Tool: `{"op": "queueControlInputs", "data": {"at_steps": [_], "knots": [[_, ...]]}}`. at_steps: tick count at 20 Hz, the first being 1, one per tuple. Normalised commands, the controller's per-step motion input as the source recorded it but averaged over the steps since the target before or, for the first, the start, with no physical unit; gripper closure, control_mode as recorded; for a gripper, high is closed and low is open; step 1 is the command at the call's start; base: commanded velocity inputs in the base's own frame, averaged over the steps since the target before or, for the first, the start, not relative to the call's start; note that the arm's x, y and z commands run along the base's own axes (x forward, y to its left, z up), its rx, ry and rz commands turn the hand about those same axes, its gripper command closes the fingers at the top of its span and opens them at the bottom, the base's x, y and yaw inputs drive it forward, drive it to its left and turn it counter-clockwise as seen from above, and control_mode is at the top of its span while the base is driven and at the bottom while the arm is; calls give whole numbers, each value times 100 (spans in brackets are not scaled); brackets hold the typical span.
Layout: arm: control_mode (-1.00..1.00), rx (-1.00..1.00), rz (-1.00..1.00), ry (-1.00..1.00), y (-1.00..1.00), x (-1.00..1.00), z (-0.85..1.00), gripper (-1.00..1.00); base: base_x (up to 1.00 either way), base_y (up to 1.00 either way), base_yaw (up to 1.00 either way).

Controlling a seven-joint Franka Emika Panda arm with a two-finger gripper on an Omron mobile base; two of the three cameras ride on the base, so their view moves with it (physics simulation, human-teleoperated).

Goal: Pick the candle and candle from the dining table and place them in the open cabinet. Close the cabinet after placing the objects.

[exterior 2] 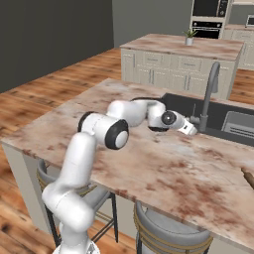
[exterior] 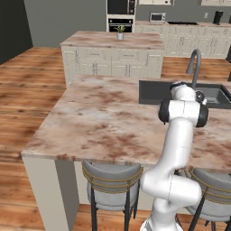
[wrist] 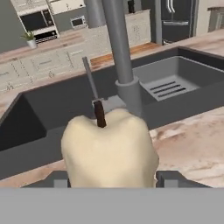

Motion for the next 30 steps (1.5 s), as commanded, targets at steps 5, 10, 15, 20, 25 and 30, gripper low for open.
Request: {"op": "queueControlInputs", "data": {"at_steps": [5,10,15,20,25,30], "knots": [[-100,-6,17,-34,59,-100,33,100,0,0,0],[-100,-8,20,-26,60,-100,60,100,0,0,0],[-100,-16,28,-7,68,-100,92,100,0,0,0],[-100,-17,36,4,79,-100,100,100,0,0,0],[-100,-20,40,13,68,-100,100,100,0,0,0],[-100,-8,31,6,39,-93,100,100,0,0,0]]}}
